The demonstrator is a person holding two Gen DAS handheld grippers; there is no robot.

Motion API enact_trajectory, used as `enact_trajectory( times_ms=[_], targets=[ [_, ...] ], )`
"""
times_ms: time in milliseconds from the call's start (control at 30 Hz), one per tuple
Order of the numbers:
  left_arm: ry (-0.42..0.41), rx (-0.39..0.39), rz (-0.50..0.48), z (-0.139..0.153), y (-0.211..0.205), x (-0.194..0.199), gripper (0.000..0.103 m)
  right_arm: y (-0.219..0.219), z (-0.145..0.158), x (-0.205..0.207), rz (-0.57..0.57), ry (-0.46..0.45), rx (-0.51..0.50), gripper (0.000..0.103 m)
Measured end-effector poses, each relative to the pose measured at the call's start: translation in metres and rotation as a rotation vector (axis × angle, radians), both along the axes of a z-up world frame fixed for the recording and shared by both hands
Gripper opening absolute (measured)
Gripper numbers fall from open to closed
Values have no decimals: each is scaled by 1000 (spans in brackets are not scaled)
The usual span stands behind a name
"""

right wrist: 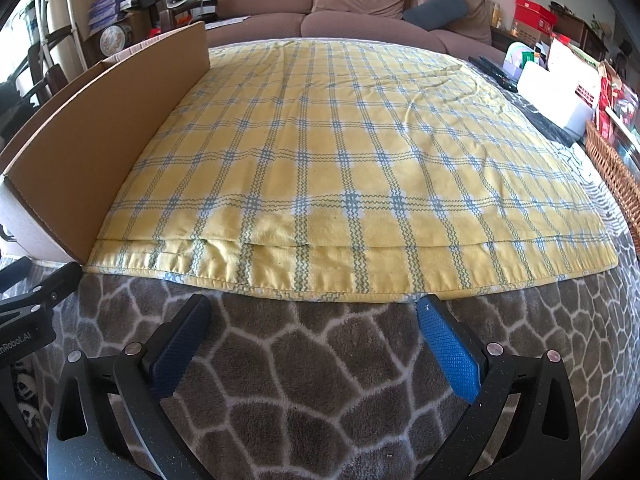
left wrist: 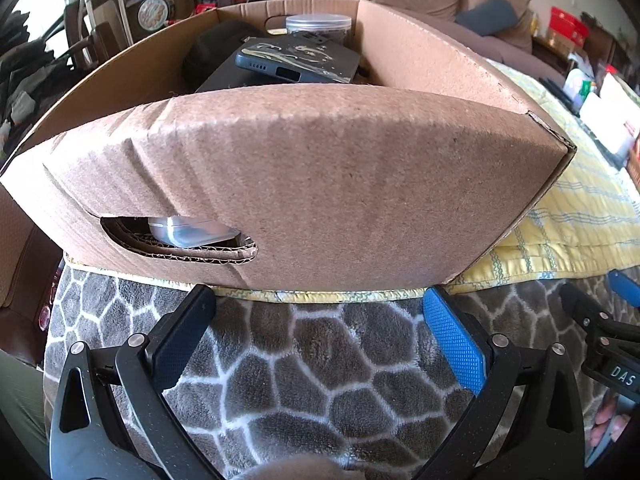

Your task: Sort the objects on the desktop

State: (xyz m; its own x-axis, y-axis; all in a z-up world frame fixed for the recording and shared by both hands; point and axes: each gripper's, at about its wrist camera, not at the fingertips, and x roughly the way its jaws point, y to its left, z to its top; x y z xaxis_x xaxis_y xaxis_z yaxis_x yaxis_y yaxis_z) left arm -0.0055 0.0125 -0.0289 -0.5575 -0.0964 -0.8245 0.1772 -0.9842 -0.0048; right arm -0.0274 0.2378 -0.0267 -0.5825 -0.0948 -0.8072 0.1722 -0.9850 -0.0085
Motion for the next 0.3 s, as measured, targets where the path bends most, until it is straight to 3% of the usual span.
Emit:
enact_trajectory(
  times_ms=[300],
  targets=[
    [0, 0, 0, 1, -1, 0, 103, 0, 0, 0, 0, 0, 0, 103]
  ],
)
